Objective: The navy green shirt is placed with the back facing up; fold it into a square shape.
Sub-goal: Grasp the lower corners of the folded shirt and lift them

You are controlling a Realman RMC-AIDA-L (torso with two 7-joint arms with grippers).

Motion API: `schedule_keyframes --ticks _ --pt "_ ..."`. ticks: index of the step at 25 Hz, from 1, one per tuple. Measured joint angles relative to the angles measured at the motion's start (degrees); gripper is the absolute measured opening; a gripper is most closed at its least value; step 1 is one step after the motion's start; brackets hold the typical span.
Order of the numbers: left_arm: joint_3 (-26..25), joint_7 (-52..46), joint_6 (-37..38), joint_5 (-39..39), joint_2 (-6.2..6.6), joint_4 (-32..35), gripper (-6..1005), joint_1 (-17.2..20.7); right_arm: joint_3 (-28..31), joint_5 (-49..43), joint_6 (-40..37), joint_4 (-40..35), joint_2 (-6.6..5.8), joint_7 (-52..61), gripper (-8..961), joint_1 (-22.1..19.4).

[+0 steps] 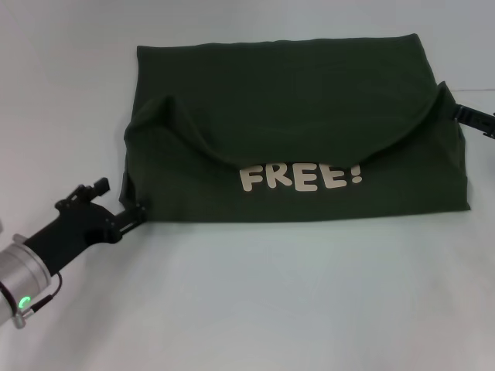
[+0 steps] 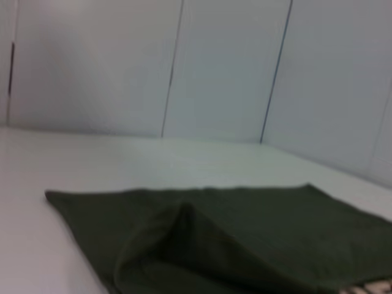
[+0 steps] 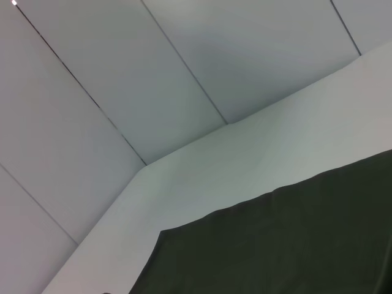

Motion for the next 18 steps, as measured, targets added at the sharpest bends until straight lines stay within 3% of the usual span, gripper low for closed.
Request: schedule_keyframes --ticks 9,18 --pt "4.16 -0.35 -7.35 0.1 -0.19 -2.21 890 -2.16 -0.04 0.01 1.03 0.0 0.25 0.19 715 0.06" --pt "5.15 -0.36 -8.04 0.15 -0.28 -2.82 890 -2.96 -0.04 0.0 1.08 0.0 0.3 0.05 716 -0.07"
